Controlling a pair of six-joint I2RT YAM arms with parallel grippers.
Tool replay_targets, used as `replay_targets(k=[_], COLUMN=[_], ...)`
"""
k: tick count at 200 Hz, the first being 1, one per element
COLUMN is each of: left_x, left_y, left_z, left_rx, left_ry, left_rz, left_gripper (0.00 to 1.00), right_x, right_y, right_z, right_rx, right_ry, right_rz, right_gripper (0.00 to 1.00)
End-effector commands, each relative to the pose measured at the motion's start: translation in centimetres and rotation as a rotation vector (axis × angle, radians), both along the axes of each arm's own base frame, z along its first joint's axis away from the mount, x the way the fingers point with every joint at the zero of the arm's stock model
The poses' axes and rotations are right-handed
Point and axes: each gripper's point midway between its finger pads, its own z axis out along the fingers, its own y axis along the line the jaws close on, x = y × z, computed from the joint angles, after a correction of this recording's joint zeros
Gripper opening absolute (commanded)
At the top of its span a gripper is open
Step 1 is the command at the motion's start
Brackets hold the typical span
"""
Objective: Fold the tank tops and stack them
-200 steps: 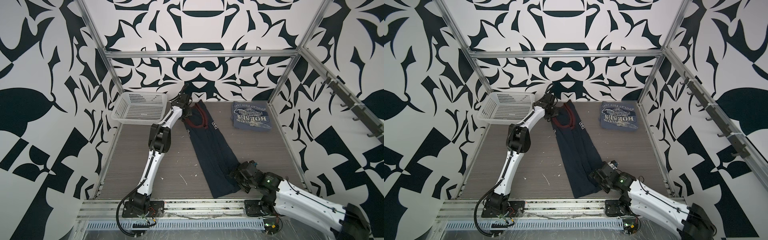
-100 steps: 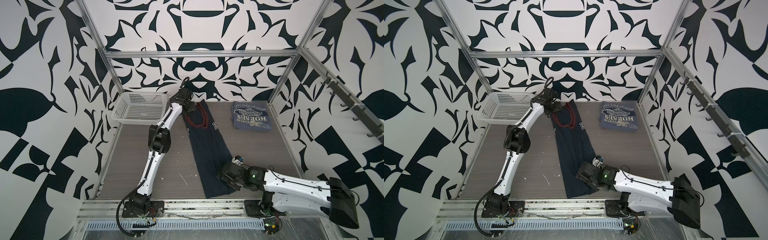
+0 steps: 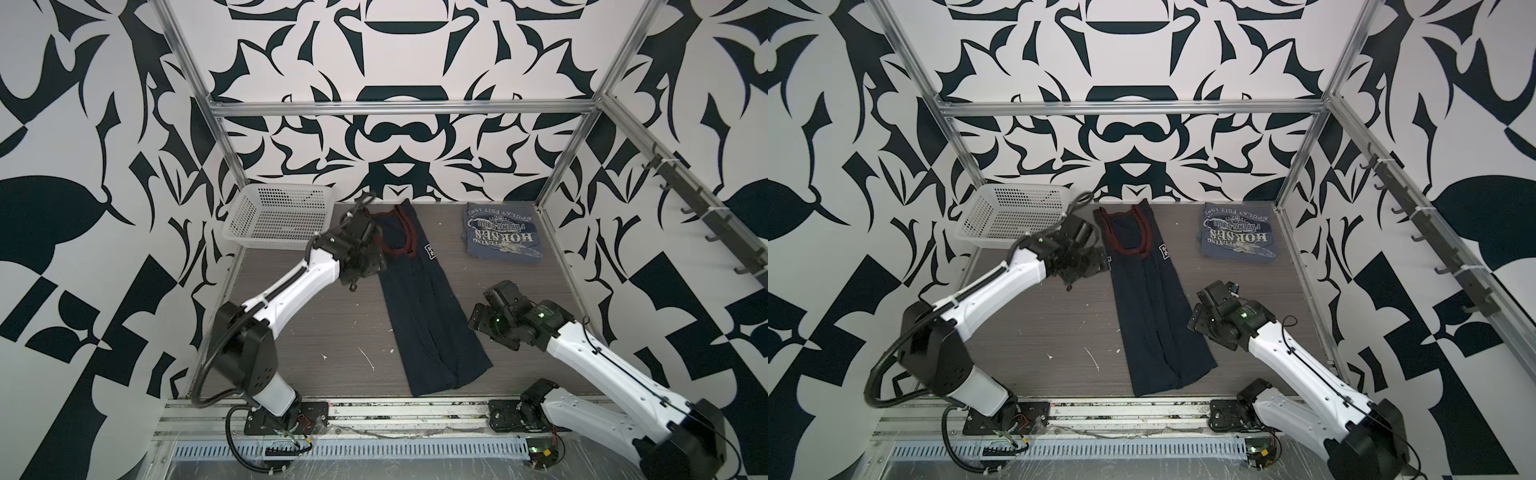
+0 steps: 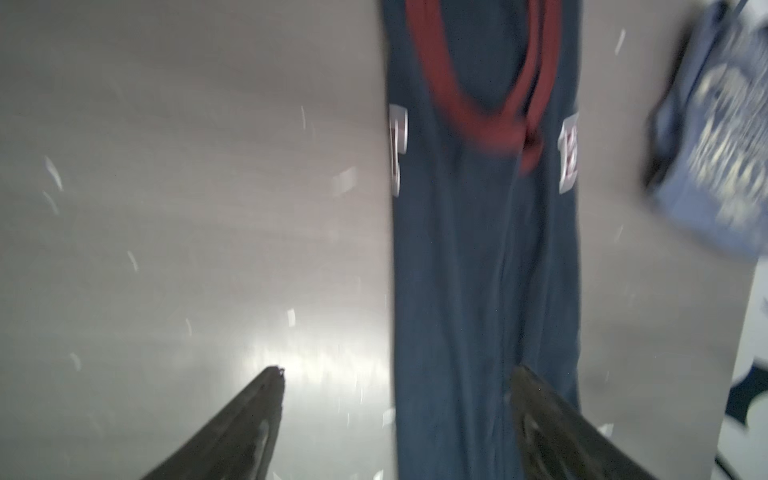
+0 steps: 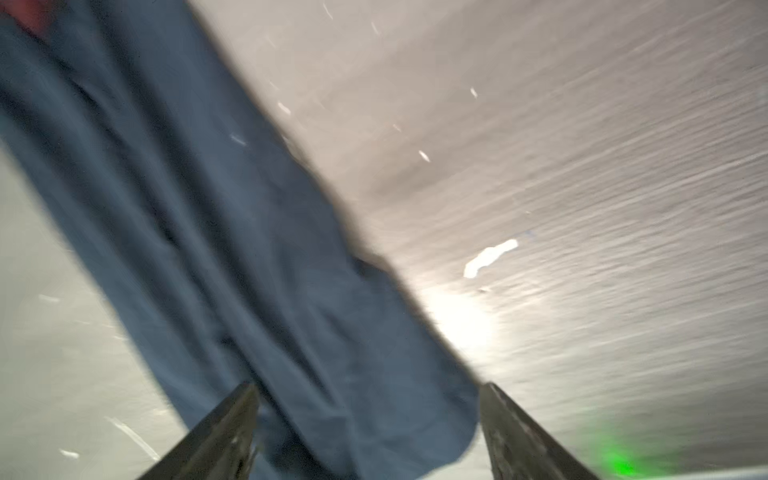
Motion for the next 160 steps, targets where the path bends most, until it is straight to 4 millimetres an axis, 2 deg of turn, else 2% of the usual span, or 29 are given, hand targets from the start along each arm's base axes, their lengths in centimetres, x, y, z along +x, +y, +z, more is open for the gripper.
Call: replay_targets(k=[1,12,26,31,46,64,101,128,160], left_x=[-6.6,-9.9,-13.3,-14.3,-16.9,-19.3,-22.7,-24.0,-24.6], left_y=[-1.5,-2.1,-2.1,-2.5,-3.5,-5.8,-9.5,-10.0,-10.1], left_z=[-3.3,-4.4,-5.3,-5.6,-6.8,-8.0,-10.3,-11.9,-12.5], left_rx=[-0.031,-0.043,-0.035,-0.045,-0.075,-0.107,-0.077,-0.054,-0.055], left_ry=[0.104,0.137,0.148,0.152,0.192,0.226,0.294,0.353,0.378], left_rz=[0.023,-0.004,-0.005,-0.016,-0.029,-0.088,-0.218,-0.235,-0.244], left_gripper=[0.87,0.86,0.86,0.82,0.78,0.75,0.73,0.67,0.58], right_x=[-1.2,-1.2,-1.3,-1.4,-1.6,-2.2,-3.1,-3.7,-4.6], right_y=[0.0,-0.4,-0.6,-0.5,-0.3,0.1,-0.3,-0.6,-0.3], right_z=[-0.5,-1.1,-1.8,-2.1,-3.1,-4.2,-5.9,-6.9,-8.0], right_rx=[0.024,0.034,0.044,0.052,0.063,0.087,0.08,0.064,0.08], right_ry=[0.088,0.11,0.132,0.139,0.165,0.207,0.248,0.279,0.31], right_rz=[0.164,0.159,0.156,0.161,0.162,0.156,0.13,0.121,0.117], right_gripper=[0.86,0.85,0.83,0.83,0.81,0.76,0.71,0.7,0.65])
